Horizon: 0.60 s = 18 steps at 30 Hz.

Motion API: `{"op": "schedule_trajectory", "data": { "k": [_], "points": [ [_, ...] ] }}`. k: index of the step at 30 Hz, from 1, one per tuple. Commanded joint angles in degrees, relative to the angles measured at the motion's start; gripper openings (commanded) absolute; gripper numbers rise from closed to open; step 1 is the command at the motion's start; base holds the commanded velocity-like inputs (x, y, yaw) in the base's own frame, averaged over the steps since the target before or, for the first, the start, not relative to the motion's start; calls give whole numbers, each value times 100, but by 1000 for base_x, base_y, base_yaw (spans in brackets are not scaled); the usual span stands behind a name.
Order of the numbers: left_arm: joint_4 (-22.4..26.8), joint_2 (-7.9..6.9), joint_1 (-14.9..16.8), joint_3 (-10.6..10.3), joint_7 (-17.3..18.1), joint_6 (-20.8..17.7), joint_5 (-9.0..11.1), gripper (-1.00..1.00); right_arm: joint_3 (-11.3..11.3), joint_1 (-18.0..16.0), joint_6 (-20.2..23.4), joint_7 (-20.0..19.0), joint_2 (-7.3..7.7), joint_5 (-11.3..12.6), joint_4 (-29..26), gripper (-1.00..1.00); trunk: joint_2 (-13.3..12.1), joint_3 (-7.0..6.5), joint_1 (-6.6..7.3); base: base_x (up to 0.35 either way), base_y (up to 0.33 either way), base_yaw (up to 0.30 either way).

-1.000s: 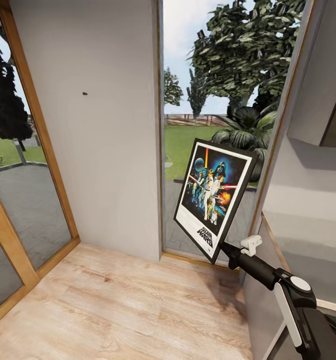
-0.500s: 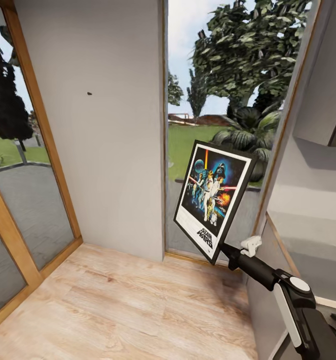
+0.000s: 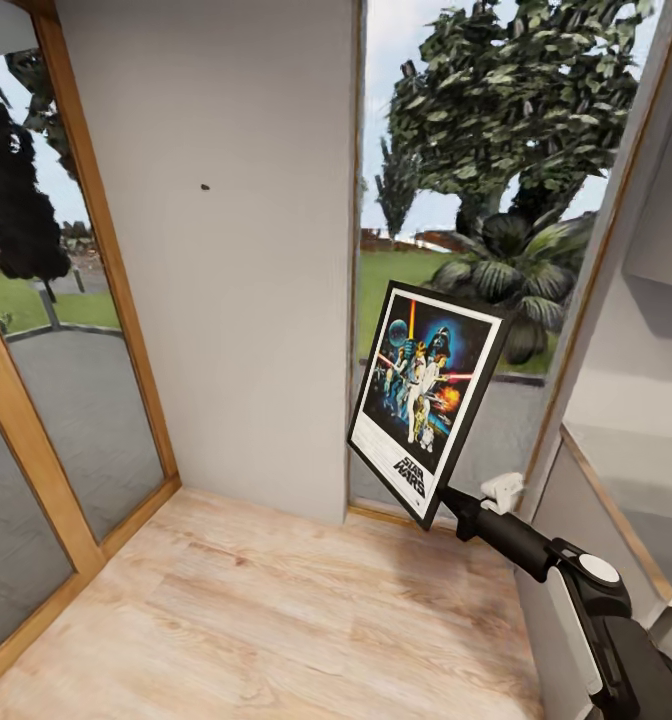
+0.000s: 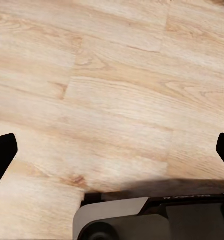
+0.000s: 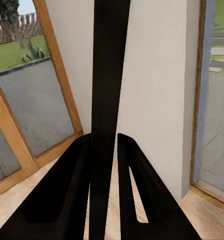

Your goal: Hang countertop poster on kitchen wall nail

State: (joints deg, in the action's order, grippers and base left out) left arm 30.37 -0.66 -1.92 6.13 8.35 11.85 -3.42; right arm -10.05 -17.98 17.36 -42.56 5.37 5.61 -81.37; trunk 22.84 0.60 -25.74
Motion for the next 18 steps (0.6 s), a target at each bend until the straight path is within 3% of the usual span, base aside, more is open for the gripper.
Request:
{"op": "schedule_trajectory", "data": {
  "k": [1, 18],
  "points": [
    [4, 5, 0, 37, 44, 10, -36, 100, -6, -3, 66, -24, -1, 73, -2, -100, 7, 6, -4, 112, 312, 0],
    [4, 5, 2, 37, 44, 10, -36, 100, -6, -4, 66, -11, -1, 45, -2, -100, 7, 6, -4, 130, 320, 0]
  ]
}}
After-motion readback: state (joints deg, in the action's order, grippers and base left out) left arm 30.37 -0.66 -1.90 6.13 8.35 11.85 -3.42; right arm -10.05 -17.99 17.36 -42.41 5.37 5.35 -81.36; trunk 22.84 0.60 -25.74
